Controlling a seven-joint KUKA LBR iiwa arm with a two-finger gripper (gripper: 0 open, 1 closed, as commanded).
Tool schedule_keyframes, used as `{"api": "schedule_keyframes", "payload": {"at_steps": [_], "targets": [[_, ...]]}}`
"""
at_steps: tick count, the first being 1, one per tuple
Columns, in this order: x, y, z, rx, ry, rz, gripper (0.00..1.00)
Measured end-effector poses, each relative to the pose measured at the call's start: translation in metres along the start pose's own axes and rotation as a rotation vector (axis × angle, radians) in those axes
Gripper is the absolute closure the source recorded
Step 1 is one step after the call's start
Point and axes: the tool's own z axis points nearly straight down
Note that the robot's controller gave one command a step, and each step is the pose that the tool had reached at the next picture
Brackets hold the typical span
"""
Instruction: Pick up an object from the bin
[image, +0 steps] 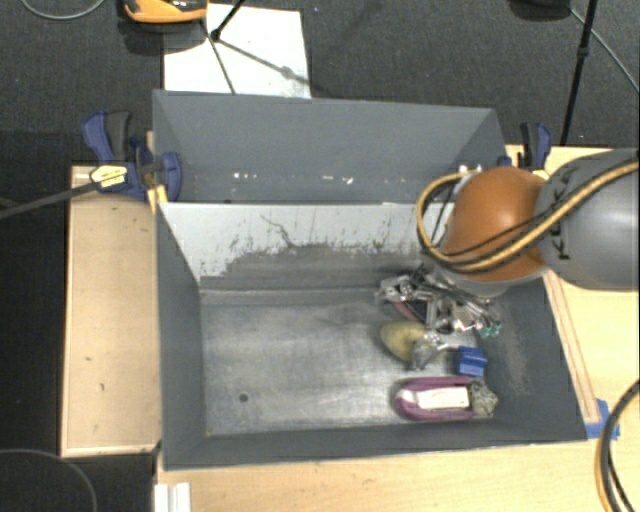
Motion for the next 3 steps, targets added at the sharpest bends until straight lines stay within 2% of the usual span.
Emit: {"api": "schedule_keyframes", "payload": {"at_steps": [1, 2, 3], "targets": [[0.002, 0.006, -0.001, -0.005, 0.009, -0.001, 1.00], [-0.009, 0.011, -0.175, 0.002, -0.008, -0.130, 1.00], [0.027, -0.057, -0.268, 0.005, -0.005, -0.330, 1.00]]}}
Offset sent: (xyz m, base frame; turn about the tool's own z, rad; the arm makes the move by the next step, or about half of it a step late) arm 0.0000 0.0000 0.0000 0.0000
